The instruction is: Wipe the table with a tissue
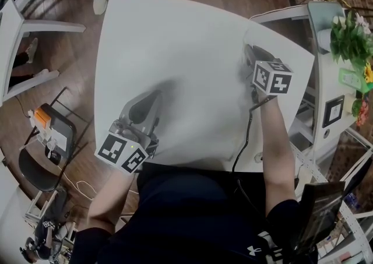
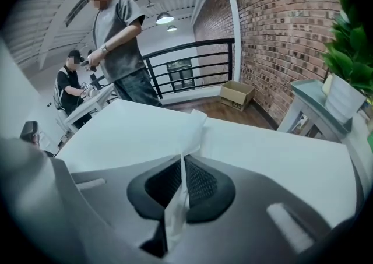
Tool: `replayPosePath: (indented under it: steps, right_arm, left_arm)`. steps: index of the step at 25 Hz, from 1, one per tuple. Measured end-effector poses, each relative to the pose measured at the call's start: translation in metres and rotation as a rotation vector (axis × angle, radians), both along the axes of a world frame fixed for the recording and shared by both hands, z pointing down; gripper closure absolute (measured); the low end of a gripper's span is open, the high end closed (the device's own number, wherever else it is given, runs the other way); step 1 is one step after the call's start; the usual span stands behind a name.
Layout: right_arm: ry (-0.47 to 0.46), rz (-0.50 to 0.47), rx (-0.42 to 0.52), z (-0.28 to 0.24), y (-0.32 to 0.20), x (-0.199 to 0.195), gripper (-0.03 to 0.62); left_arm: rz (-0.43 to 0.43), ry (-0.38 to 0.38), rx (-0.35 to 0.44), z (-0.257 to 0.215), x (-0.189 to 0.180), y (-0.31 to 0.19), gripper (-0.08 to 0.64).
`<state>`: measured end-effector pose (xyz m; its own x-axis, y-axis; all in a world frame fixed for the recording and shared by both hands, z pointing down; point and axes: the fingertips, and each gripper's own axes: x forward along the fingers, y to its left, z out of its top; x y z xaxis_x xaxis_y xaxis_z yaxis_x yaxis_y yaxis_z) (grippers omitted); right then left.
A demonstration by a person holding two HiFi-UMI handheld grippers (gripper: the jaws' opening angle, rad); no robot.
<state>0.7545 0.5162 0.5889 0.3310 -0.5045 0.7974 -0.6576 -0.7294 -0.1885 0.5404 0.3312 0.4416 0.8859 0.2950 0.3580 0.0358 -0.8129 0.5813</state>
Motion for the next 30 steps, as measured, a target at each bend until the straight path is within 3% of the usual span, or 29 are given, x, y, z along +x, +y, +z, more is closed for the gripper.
replayPosePath:
  steps: [11,17,22,30]
  right_arm:
    - [-0.006,0.213,0.059,-0.029,0.058,-0.025,0.580]
    - [0.023,0.312,0.245,-0.096,0.067,-0.084,0.580]
    - [0.041,0.313,0.420,-0.162,0.060,-0.153,0.580]
    - [0.143,0.221,0.612,-0.239,0.082,-0.244,0.578]
  left_arm:
    - [0.085,0.040,-0.016,-0.013,-0.004,0.015,0.556]
    - [0.178,0.113,-0.019,-0.036,-0.019,0.029,0.555]
    - [0.207,0.147,0.009,-0.063,-0.049,0.039,0.557]
    - [0.125,0.251,0.071,-0.122,-0.114,0.088,0.557]
